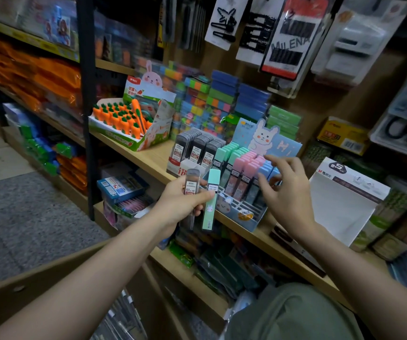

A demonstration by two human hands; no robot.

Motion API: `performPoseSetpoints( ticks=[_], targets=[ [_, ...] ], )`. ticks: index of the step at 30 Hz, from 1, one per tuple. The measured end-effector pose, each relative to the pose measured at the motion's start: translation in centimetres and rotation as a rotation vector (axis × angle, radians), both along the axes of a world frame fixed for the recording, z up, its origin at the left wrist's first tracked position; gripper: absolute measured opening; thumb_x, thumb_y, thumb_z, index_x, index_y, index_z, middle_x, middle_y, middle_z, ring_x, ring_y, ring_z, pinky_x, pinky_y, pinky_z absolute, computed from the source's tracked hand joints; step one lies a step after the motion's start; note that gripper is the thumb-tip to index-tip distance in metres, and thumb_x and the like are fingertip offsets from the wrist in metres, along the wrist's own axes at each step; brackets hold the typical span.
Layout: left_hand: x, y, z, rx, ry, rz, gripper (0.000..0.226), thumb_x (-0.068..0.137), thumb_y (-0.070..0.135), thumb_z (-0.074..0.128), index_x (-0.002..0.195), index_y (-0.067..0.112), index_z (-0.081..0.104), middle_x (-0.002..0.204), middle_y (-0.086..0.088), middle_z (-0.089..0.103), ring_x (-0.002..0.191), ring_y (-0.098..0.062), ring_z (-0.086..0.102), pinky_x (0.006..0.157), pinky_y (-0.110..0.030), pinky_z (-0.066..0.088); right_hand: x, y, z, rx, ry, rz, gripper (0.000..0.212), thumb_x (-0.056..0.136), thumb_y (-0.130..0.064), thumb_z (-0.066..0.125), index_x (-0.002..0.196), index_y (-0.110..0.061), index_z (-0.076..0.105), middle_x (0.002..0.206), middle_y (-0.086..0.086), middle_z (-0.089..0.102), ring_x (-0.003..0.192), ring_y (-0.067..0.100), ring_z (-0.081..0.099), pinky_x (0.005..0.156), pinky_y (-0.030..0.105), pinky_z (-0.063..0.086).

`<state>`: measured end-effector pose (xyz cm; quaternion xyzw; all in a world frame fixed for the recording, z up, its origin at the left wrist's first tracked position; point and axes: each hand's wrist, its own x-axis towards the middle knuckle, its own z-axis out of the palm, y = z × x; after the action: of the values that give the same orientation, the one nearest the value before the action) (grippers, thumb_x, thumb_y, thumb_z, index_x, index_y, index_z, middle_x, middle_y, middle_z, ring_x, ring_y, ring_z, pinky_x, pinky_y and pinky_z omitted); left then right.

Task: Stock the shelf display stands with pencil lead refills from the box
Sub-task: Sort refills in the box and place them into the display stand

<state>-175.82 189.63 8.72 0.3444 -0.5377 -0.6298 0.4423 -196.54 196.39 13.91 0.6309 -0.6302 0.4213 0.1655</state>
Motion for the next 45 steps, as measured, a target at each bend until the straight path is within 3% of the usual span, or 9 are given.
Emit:
performPoseSetpoints(
  ticks=[5, 10, 14, 18, 22, 26, 29, 34, 45],
  targets=[
    [0.2, 0.1, 0.2, -0.042, -0.052, -0.047, 0.026, 0.08, 0.013, 0.078, 0.102, 0.014, 0.064, 0.071, 0.002, 0.069, 0.053, -0.006, 0.057, 0.049, -0.02, 0.047, 3.6, 0.4, 2.0, 0.329, -0.069, 0.249, 0.033, 0.09, -0.033, 0.066, 0.123, -0.032, 0.06, 0.094, -0.02, 0.063, 0.085, -0.007, 0.062, 0.072, 0.006, 0.05],
    [0.5, 0.0, 0.7, -0.102, -0.068, -0.111, 0.025, 0.081, 0.012, 0.076, 0.102, 0.015, 0.063, 0.071, 0.003, 0.069, 0.056, -0.008, 0.059, 0.052, -0.02, 0.047, 5.4, -0.4, 3.1, 0.463, -0.069, 0.282, 0.035, 0.083, -0.028, 0.076, 0.117, -0.023, 0.068, 0.093, -0.011, 0.066, 0.08, 0.0, 0.067, 0.074, 0.017, 0.056],
    [0.8, -0.5, 0.9, -0.057, -0.008, -0.031, 0.026, 0.085, 0.014, 0.073, 0.108, 0.018, 0.061, 0.082, 0.001, 0.071, 0.064, -0.009, 0.063, 0.057, -0.024, 0.051, 4.7, -1.8, 6.0, 0.384, -0.074, 0.199, 0.028, 0.08, -0.025, 0.08, 0.105, -0.021, 0.068, 0.096, -0.007, 0.069, 0.08, 0.004, 0.067, 0.071, 0.018, 0.055],
    [1.6, -1.8, 0.9, 0.05, 0.009, 0.031, 0.045, 0.087, -0.005, 0.059, 0.125, 0.018, 0.052, 0.107, -0.011, 0.066, 0.095, -0.022, 0.065, 0.088, -0.039, 0.054, 3.7, -4.0, 8.8, 0.286, 0.081, 0.12, 0.027, 0.08, -0.026, 0.08, 0.101, -0.014, 0.067, 0.086, -0.002, 0.069, 0.074, 0.006, 0.066, 0.07, 0.018, 0.055],
    [2.0, -2.2, 0.6, 0.058, 0.004, 0.039, 0.044, 0.088, -0.012, 0.053, 0.123, 0.014, 0.049, 0.098, -0.013, 0.062, 0.082, -0.017, 0.062, 0.077, -0.029, 0.056, 3.5, -6.1, 8.1, 0.3, 0.231, 0.081, 0.023, 0.081, -0.025, 0.079, 0.097, -0.013, 0.068, 0.084, 0.004, 0.072, 0.08, 0.016, 0.068, 0.082, 0.035, 0.055],
    [2.1, -2.6, 0.1, 0.044, 0.006, 0.06, 0.04, 0.087, -0.008, 0.062, 0.121, 0.013, 0.055, 0.105, -0.014, 0.067, 0.089, -0.022, 0.071, 0.08, -0.036, 0.059, 3.2, -7.2, 6.6, 0.346, 0.238, 0.035, 0.017, 0.08, -0.024, 0.078, 0.091, -0.017, 0.067, 0.078, 0.001, 0.07, 0.077, 0.018, 0.068, 0.069, 0.033, 0.055],
    [2.4, -2.7, 0.1, -0.006, -0.03, 0.07, 0.03, 0.086, -0.004, 0.067, 0.108, 0.015, 0.062, 0.097, -0.008, 0.072, 0.08, -0.017, 0.074, 0.067, -0.031, 0.059, 3.2, -7.6, 6.0, 0.354, 0.233, 0.002, 0.016, 0.08, -0.026, 0.078, 0.086, -0.022, 0.064, 0.071, -0.004, 0.064, 0.072, 0.016, 0.066, 0.062, 0.029, 0.051],
    [2.5, -3.3, 0.2, -0.043, -0.06, 0.108, 0.026, 0.086, -0.001, 0.068, 0.103, 0.018, 0.064, 0.092, -0.006, 0.073, 0.084, -0.02, 0.073, 0.084, -0.045, 0.058, 3.4, -7.9, 6.4, 0.384, 0.259, -0.03, 0.015, 0.079, -0.026, 0.077, 0.083, -0.021, 0.063, 0.074, -0.001, 0.067, 0.071, 0.018, 0.066, 0.067, 0.036, 0.056],
    [2.1, -3.7, -0.2, -0.045, -0.064, 0.11, 0.025, 0.085, 0.0, 0.069, 0.104, 0.015, 0.064, 0.091, -0.006, 0.073, 0.081, -0.019, 0.073, 0.081, -0.048, 0.059, 3.4, -8.1, 6.3, 0.392, 0.28, -0.05, 0.016, 0.081, -0.028, 0.077, 0.083, -0.022, 0.063, 0.08, 0.004, 0.07, 0.071, 0.019, 0.066, 0.067, 0.039, 0.057]
  ],
)
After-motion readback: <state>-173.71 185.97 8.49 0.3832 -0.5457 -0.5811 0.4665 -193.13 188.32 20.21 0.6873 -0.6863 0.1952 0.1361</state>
